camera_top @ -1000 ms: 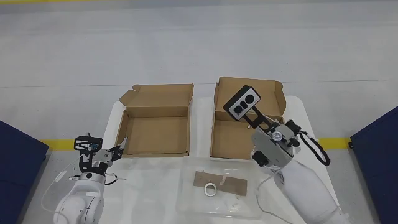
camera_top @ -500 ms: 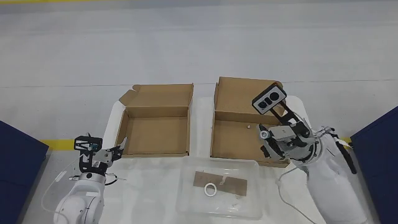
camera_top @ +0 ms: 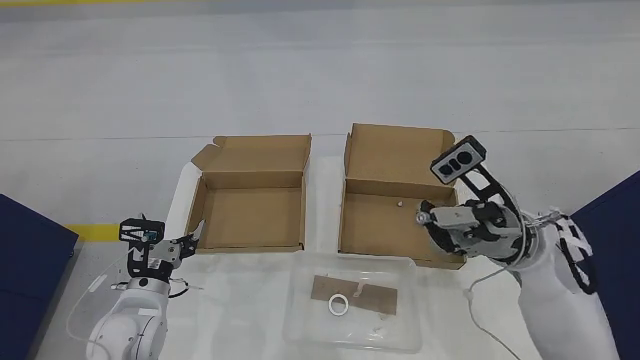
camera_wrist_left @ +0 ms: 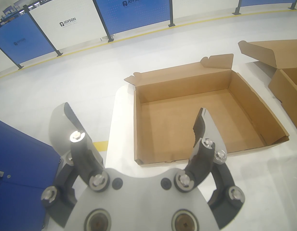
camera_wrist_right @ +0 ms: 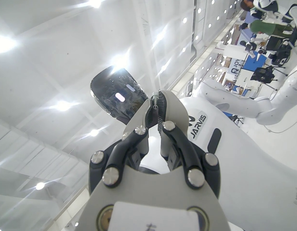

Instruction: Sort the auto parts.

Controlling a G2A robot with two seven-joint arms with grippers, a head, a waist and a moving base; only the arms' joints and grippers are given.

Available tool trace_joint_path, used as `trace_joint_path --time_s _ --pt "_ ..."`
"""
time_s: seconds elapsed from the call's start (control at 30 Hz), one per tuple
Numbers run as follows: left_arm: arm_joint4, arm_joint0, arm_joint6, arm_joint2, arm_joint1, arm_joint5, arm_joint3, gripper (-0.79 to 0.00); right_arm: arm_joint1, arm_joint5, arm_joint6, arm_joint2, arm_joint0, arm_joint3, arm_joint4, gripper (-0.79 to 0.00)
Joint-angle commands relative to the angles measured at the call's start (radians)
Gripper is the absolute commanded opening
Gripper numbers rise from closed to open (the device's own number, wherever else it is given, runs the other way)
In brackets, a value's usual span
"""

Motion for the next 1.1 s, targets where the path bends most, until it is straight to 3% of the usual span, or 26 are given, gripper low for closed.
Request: trace_joint_path --time_s 0.0,0.23,0.47,0.77,0.87,1.07 --pt "0.0 0.0 0.0 0.0 0.0 0.0 0.0 0.0 0.008 0.012 -0.019 0.024 -0.008 0.002 -0.165 -0.785" --pt "0.0 0.0 0.0 0.0 0.0 0.0 0.0 0.0 0.041 0.081 -0.052 0.092 -0.027 -0.011 -0.498 -0.785" --pt "0.0 0.0 0.0 0.0 0.0 0.0 0.0 0.0 0.062 0.104 -0.089 0.075 0.003 -0.011 -0.732 -0.785" --pt "0.0 0.0 0.0 0.0 0.0 0.0 0.0 0.0 0.062 0.1 -0.092 0.075 0.007 -0.01 -0.741 -0.785" --pt "0.0 0.0 0.0 0.0 0.0 0.0 0.0 0.0 0.077 0.136 -0.161 0.049 0.004 -0.042 -1.003 -0.785" --pt "0.0 0.0 0.0 0.0 0.0 0.0 0.0 0.0 0.095 0.257 -0.118 -0.081 0.118 0.027 -1.306 -0.785"
